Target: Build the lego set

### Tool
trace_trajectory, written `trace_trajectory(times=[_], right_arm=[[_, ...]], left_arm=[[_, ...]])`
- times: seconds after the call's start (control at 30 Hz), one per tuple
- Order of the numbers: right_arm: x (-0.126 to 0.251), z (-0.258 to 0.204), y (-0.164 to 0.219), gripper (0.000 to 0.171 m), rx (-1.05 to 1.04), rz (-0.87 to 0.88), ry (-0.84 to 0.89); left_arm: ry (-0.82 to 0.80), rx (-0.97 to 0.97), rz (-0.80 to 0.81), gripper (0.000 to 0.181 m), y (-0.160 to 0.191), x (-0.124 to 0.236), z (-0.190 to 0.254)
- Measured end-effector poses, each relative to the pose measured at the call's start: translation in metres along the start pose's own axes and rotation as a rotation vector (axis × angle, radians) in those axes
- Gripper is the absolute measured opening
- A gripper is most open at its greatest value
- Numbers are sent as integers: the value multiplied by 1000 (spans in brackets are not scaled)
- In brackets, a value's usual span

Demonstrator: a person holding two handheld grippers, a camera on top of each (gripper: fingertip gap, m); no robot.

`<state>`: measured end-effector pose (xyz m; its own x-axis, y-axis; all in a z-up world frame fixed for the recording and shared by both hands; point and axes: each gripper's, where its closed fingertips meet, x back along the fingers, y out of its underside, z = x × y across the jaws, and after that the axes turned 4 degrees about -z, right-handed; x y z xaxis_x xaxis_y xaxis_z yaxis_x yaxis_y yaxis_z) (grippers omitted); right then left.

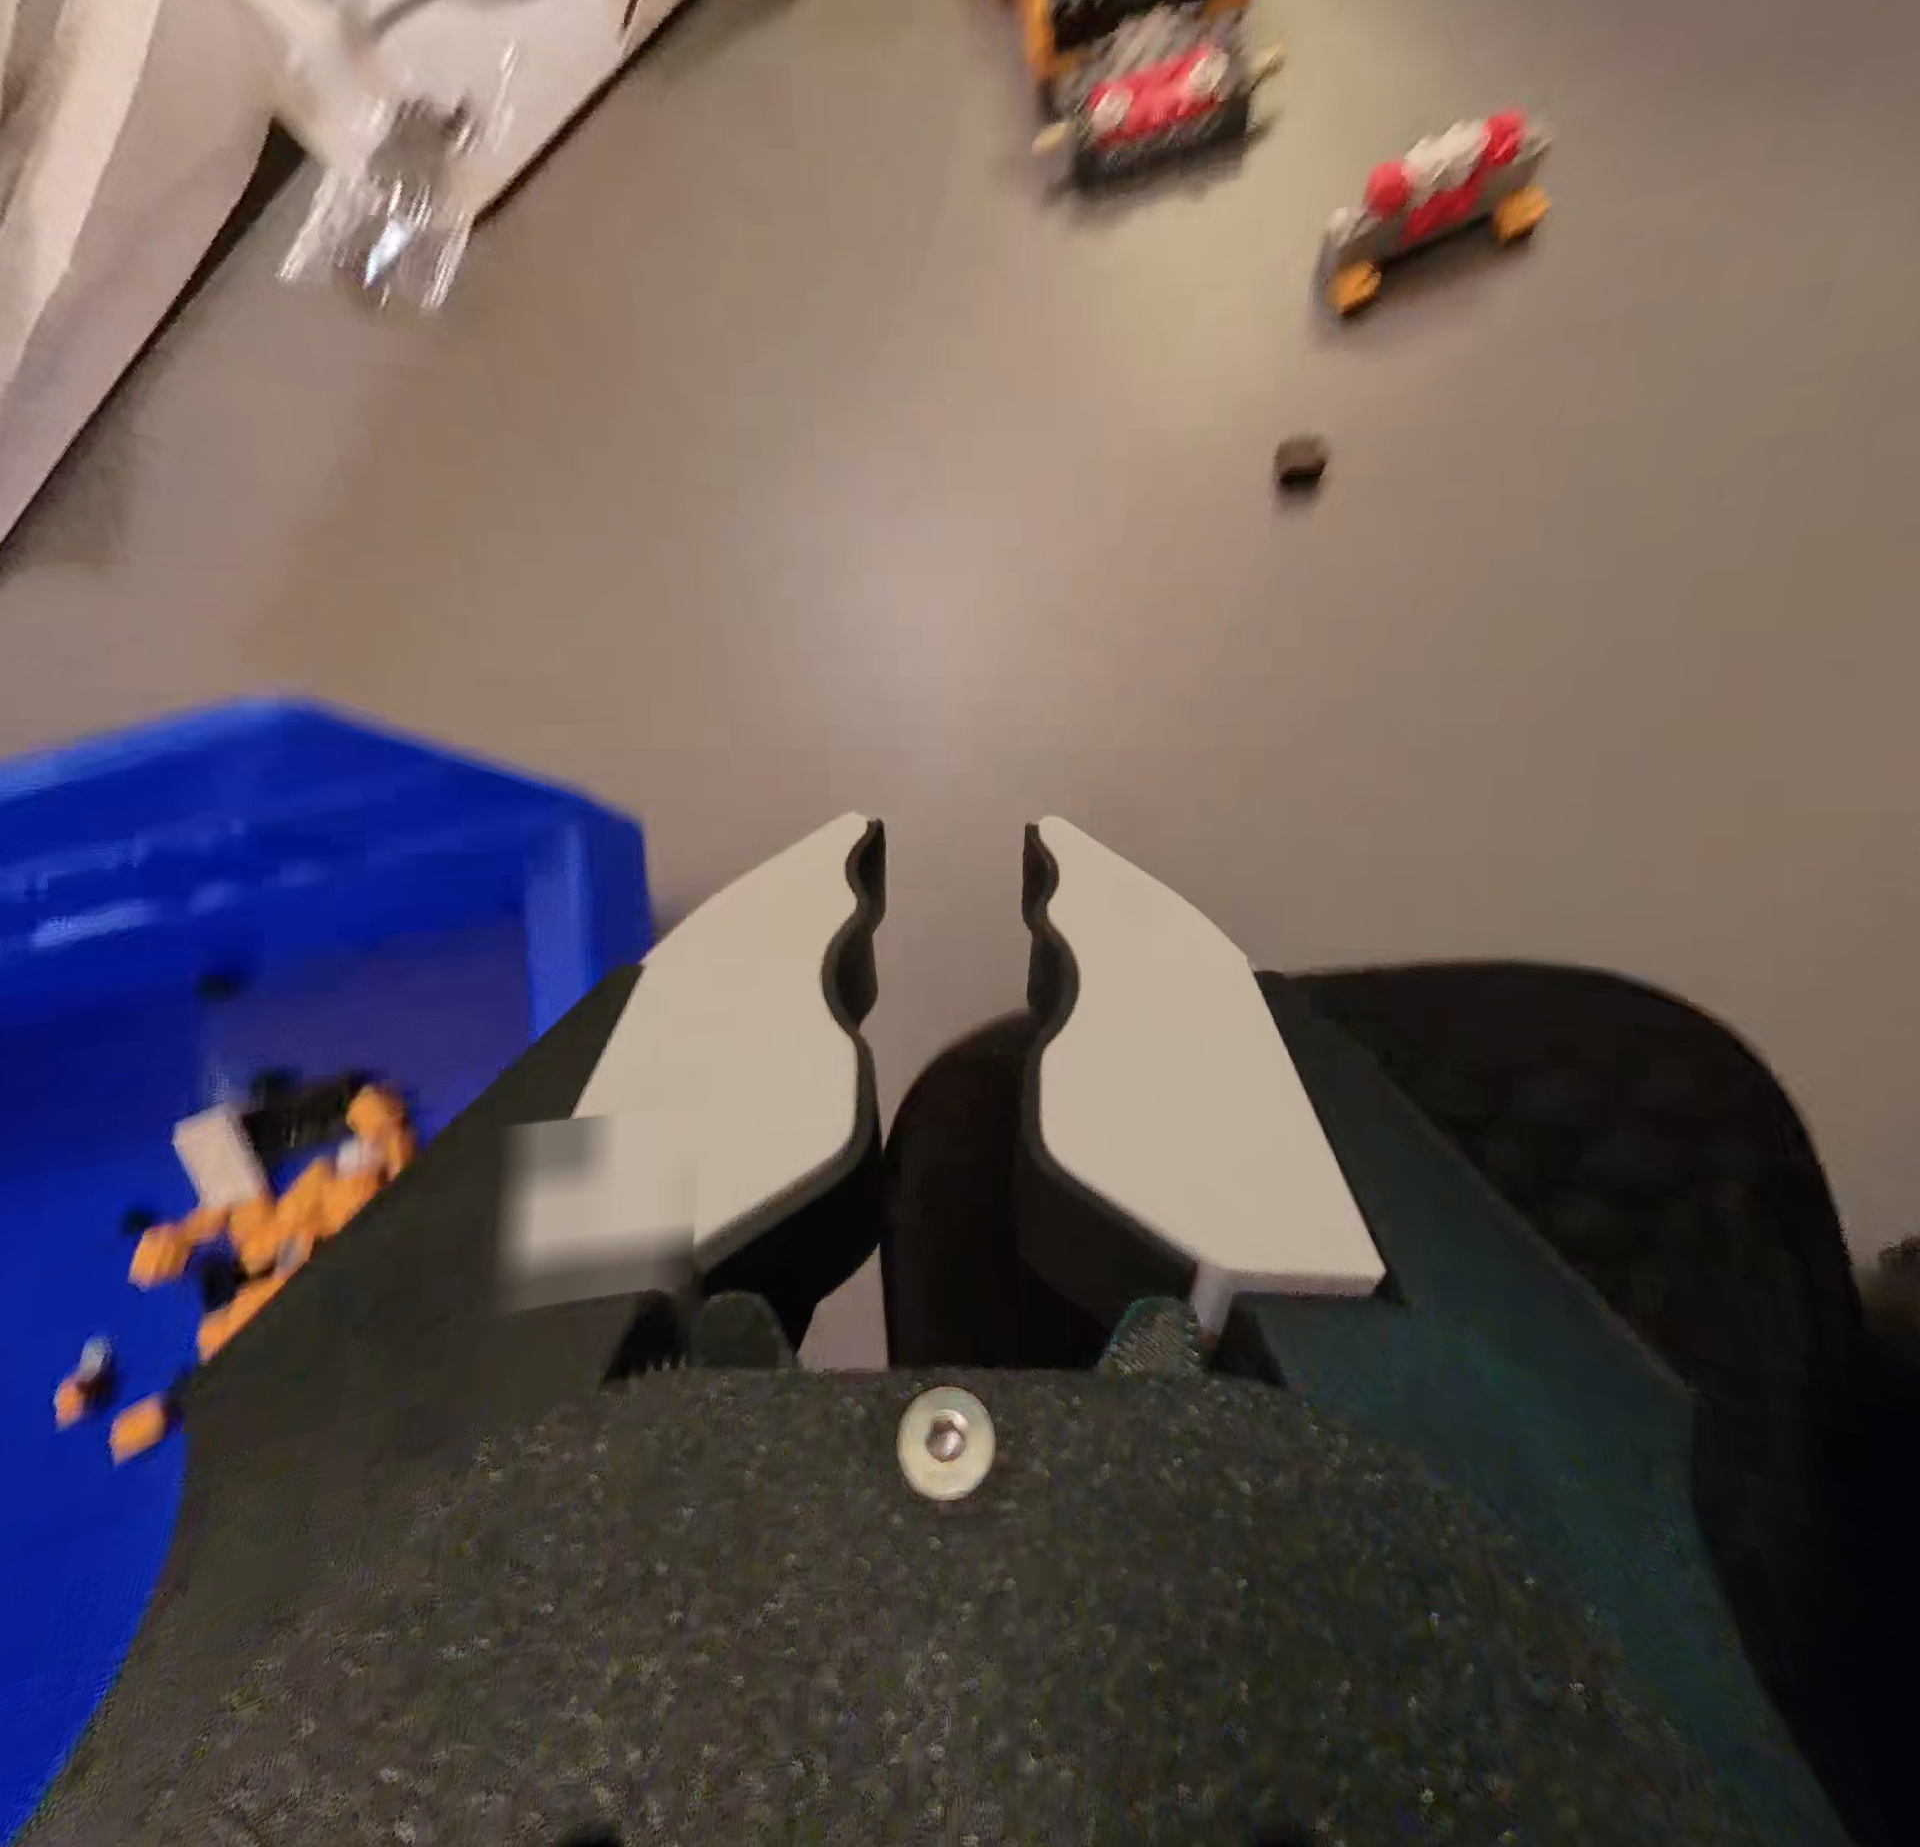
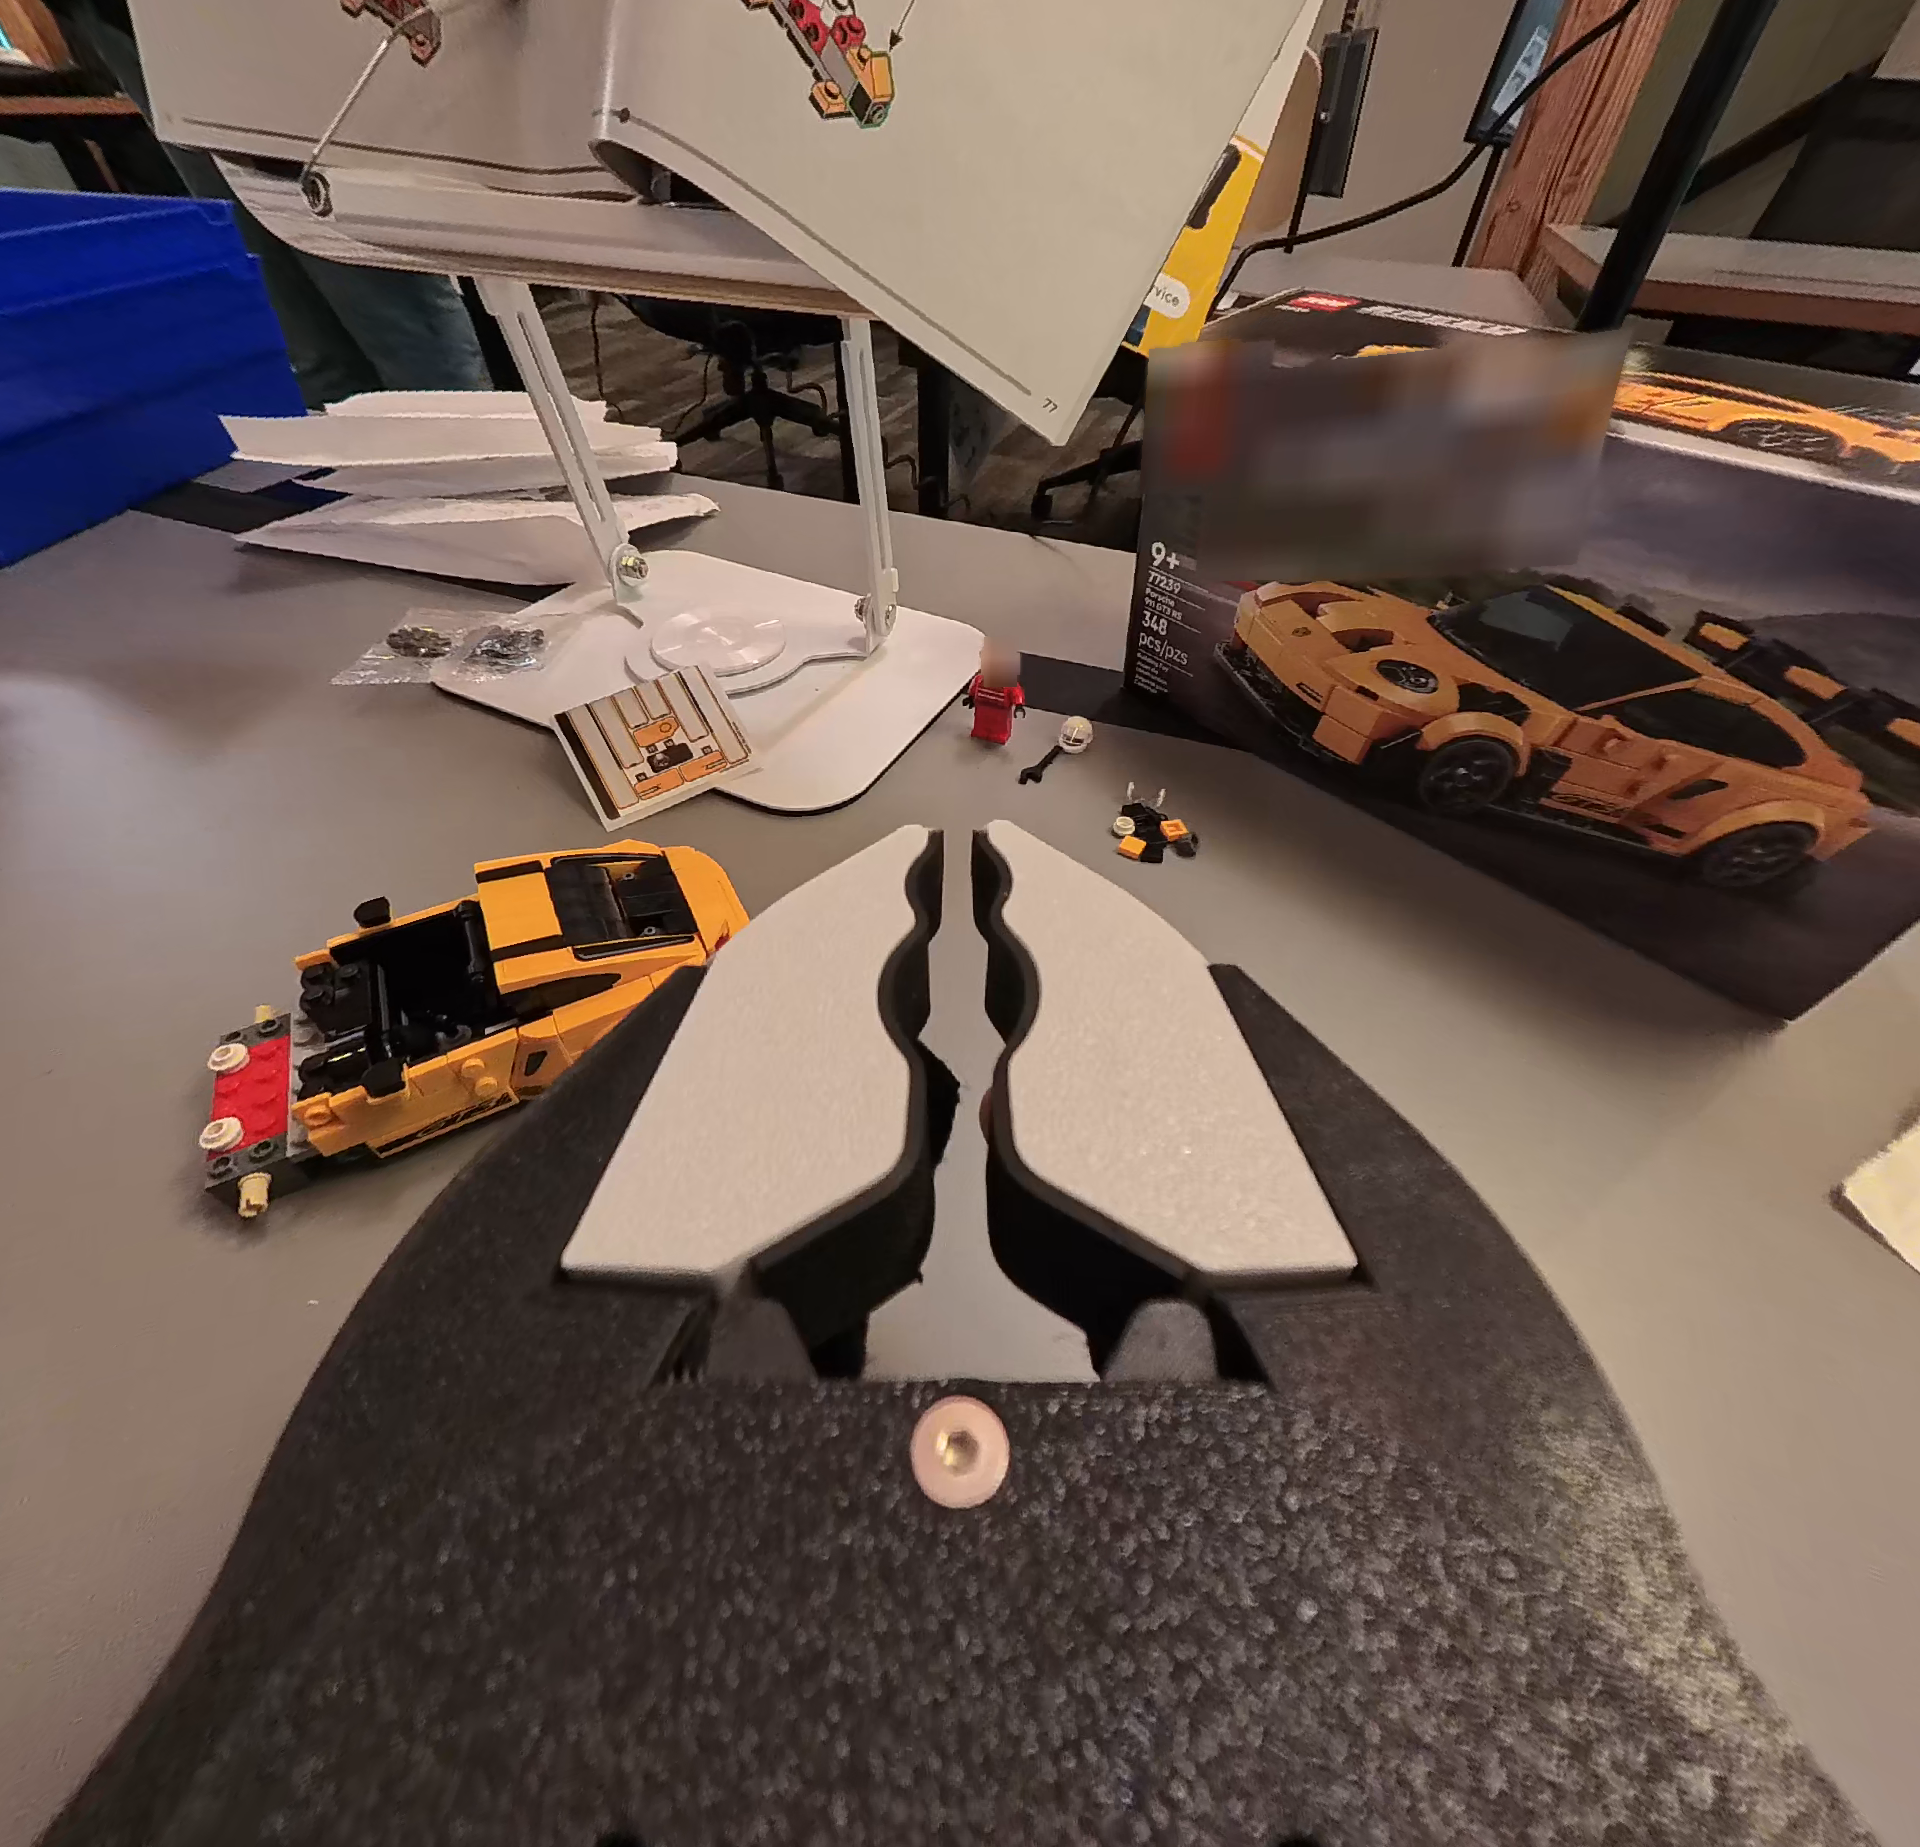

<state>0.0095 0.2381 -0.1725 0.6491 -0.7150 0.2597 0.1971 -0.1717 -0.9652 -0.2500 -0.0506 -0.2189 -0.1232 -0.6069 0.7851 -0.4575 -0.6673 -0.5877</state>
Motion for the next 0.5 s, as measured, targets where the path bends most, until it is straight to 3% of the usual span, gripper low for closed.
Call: trace_trajectory(times=[0.17, 0.33, 0.5], right_arm=[[0, -1, 0, 5, 6, -2, 4], [-1, -1, 2, 5, 12, -10, 8], [-3, -2, 5, 5, 14, -22, 6]], left_arm=[[-162, 43, -121, 26, 48, 16, -28], [-359, 24, -172, 26, 69, 31, -57], [-417, 34, -285, 30, 93, 30, -69]])
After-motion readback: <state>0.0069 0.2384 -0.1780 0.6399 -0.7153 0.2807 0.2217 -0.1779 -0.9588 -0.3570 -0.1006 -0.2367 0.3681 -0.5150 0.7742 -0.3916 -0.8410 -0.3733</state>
